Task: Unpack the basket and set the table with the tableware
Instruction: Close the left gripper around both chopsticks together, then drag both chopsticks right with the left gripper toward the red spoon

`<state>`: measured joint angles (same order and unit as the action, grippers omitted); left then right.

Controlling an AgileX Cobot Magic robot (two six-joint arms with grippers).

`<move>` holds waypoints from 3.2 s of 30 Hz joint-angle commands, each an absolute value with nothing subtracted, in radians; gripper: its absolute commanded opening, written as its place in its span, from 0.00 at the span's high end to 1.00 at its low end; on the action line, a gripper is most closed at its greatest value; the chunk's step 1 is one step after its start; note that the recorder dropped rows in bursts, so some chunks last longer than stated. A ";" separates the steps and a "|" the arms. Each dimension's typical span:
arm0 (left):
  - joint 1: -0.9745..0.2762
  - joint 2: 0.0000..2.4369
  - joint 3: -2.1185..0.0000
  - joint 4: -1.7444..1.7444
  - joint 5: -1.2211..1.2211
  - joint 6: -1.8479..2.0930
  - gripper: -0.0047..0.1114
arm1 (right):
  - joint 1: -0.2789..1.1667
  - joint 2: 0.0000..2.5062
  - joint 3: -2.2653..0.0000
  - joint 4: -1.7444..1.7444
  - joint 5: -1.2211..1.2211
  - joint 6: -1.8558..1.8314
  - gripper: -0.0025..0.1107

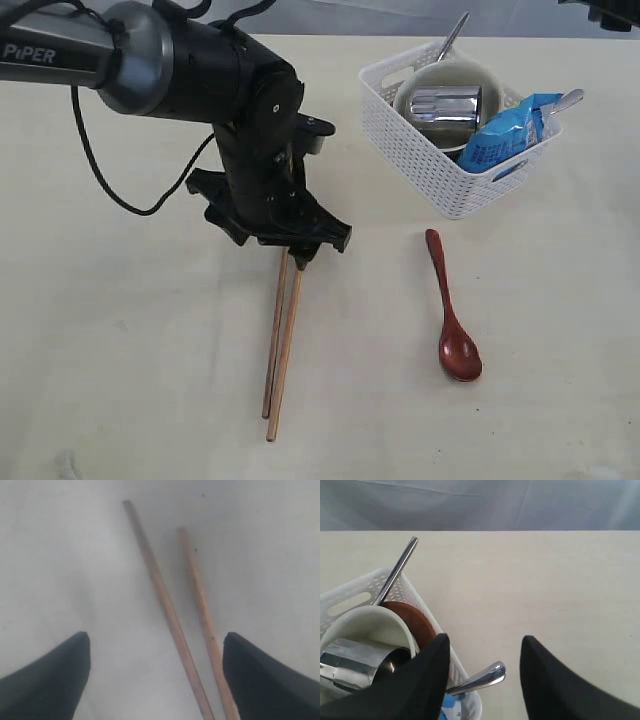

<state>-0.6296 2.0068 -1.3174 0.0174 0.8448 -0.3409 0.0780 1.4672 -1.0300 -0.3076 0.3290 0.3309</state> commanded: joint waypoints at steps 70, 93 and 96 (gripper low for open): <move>-0.675 2.073 -1.321 -0.014 0.836 -0.416 0.44 | 0.072 1.465 -1.029 -0.315 0.348 0.330 0.59; -0.675 2.081 -1.321 -0.031 0.735 -0.542 0.76 | 0.072 1.465 -1.029 -0.315 0.348 0.330 0.59; -0.675 2.081 -1.321 -0.031 0.735 -0.542 0.78 | 0.072 1.465 -1.029 -0.315 0.348 0.330 0.59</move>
<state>-0.6708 2.0654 -1.3211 -0.0158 0.7267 -0.5307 0.0780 1.4672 -1.0300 -0.3076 0.3481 0.3309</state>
